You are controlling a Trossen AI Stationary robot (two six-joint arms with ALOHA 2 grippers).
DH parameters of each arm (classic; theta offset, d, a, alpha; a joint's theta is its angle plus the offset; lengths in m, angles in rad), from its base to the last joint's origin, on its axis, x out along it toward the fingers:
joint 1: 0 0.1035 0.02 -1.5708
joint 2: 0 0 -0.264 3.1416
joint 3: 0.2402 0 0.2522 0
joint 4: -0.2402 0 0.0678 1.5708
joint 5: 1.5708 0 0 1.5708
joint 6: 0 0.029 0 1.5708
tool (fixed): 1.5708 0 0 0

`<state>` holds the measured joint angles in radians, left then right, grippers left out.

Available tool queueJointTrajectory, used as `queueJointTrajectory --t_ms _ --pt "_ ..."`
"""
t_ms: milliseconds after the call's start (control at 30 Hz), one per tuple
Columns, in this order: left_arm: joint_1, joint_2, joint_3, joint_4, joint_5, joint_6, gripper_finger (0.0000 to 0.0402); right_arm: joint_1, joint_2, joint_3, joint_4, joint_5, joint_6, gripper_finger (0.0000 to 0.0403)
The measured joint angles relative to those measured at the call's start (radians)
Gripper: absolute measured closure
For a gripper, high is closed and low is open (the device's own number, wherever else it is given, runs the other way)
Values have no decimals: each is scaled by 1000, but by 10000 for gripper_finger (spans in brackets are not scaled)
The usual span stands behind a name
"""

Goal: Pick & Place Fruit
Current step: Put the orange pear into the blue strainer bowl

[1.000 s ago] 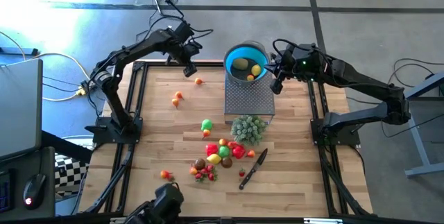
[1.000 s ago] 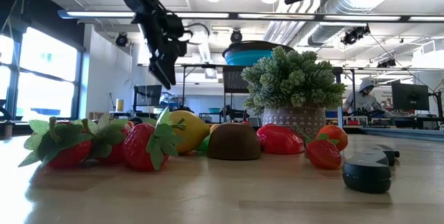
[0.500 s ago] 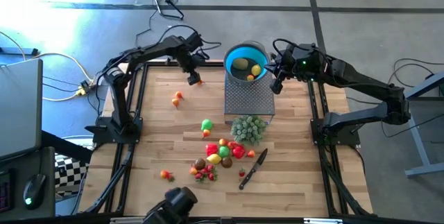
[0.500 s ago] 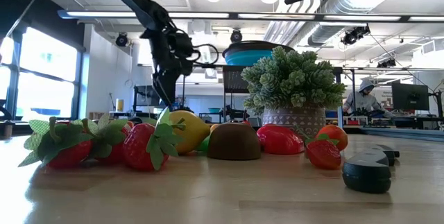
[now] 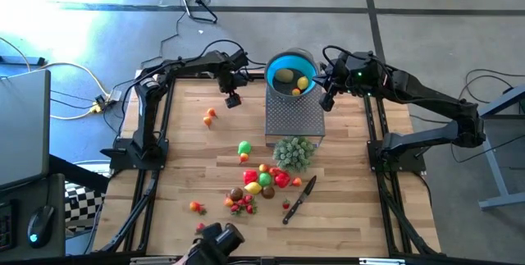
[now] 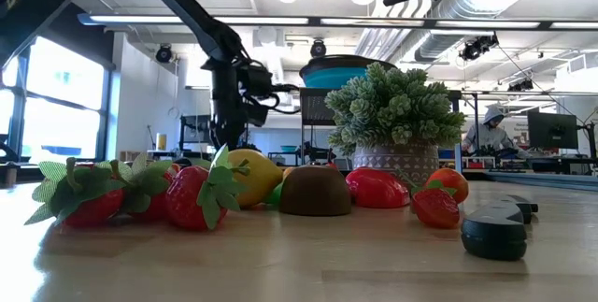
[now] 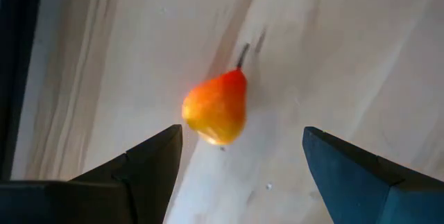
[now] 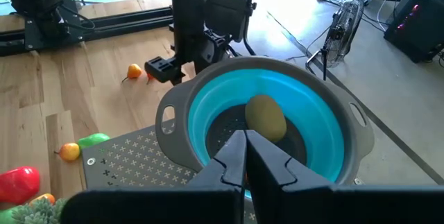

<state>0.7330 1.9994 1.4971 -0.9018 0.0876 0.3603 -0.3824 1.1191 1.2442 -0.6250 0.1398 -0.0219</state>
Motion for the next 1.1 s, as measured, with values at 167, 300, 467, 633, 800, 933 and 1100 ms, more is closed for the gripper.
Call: queueJointTrajectory --t_ms 167,300,467,633,800,933,1100 --pt "0 2 0 49 -1 -2 108 0 0 0 0 0 0 401" --pt "0 2 0 62 -2 -2 108 0 0 0 0 0 0 401" --pt "0 2 0 62 -5 -3 108 0 0 0 0 0 0 401" --pt "0 2 0 67 -28 -29 108 0 0 0 0 0 0 401" --pt "0 2 -1 67 -31 -38 108 0 0 0 0 0 0 401" --pt "0 2 -21 81 -35 -58 108 0 0 0 0 0 0 401" --pt "0 2 -56 90 -35 -80 108 0 0 0 0 0 0 401"
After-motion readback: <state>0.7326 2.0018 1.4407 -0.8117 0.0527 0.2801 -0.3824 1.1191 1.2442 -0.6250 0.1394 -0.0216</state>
